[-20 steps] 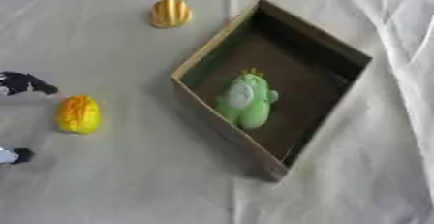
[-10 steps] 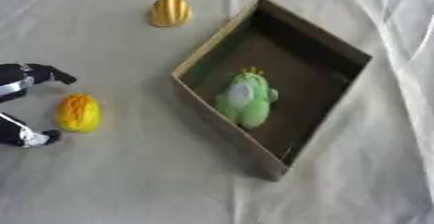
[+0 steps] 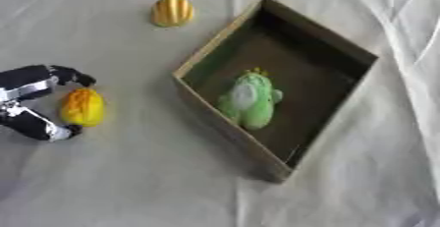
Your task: Pick up objects on the table and place them in the box.
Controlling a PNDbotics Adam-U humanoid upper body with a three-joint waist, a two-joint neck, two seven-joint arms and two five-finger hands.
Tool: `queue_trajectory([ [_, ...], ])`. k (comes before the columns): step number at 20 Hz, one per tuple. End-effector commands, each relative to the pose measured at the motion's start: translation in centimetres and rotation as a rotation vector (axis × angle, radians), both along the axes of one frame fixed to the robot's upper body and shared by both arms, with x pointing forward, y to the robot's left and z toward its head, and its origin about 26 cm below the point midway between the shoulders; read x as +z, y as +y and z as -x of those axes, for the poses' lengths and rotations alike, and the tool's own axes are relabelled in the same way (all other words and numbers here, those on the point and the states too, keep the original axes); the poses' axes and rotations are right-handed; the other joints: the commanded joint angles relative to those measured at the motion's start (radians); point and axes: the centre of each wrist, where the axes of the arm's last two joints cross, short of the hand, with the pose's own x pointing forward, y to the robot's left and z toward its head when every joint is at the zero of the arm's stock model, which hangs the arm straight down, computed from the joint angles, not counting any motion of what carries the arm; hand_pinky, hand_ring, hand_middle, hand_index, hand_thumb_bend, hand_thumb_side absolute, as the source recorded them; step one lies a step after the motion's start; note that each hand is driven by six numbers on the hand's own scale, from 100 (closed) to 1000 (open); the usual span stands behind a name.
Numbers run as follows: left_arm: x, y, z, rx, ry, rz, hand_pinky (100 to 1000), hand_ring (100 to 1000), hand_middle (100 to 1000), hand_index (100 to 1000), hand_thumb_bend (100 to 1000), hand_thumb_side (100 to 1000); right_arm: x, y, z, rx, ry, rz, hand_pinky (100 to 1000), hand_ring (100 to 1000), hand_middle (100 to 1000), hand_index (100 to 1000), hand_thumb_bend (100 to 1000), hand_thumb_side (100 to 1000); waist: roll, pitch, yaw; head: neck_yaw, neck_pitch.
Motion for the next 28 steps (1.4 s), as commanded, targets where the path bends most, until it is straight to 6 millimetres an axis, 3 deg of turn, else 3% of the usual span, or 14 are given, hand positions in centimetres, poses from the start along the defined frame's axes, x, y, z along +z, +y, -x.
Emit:
queue_trajectory([
  [1, 0.9, 0.4, -0.2, 0.015, -0.024, -0.011, 798, 836, 727, 873, 335, 100, 0.9, 0.2, 0.3, 0.015, -0.025, 0.016, 870, 1000, 644, 832, 100, 549, 0.000, -0.017, -0.001, 0.003, -0.002],
  [3, 1.1, 0.3, 0.0, 0.013, -0.045, 0.003, 730, 758, 649, 821, 248, 100, 0.8, 0.2, 0.3, 0.015, -0.025, 0.018, 870, 1000, 644, 832, 100, 548, -0.001, -0.018, 0.000, 0.004, -0.001],
  [7, 3.3, -0.4, 1.0, -0.028, -0.168, 0.016, 672, 681, 601, 776, 100, 126, 0.7, 0.1, 0.4, 0.012, -0.021, 0.022, 870, 1000, 643, 833, 100, 545, -0.003, -0.020, 0.003, 0.002, 0.004],
  [10, 6.5, -1.8, 2.2, -0.091, -0.313, 0.038, 666, 666, 592, 764, 100, 125, 0.7, 0.0, 0.4, 0.007, -0.023, 0.023, 870, 1000, 644, 833, 100, 544, -0.005, -0.023, 0.010, -0.002, 0.006],
  [15, 10.6, -6.1, 3.9, -0.260, -0.474, 0.051, 665, 654, 585, 759, 100, 104, 1.2, -0.3, 0.6, 0.001, -0.055, 0.014, 867, 999, 647, 832, 100, 543, -0.009, -0.035, 0.018, -0.002, 0.013],
  [19, 12.1, -10.4, 3.3, -0.363, -0.499, 0.079, 660, 643, 574, 755, 100, 106, 1.9, -0.5, 0.6, 0.008, -0.096, 0.007, 865, 980, 651, 832, 100, 537, -0.019, -0.043, 0.017, 0.002, 0.021],
  [22, 12.8, -13.1, 2.3, -0.401, -0.508, 0.109, 662, 640, 568, 753, 100, 100, 2.5, -0.6, 0.7, 0.015, -0.133, 0.004, 863, 964, 655, 832, 100, 458, -0.026, -0.048, 0.011, 0.011, 0.025],
  [28, 13.4, -16.9, 0.2, -0.410, -0.583, 0.178, 660, 632, 557, 747, 100, 100, 3.8, -0.2, 0.6, 0.050, -0.202, -0.008, 860, 940, 660, 831, 100, 352, -0.041, -0.049, -0.023, 0.031, 0.011],
])
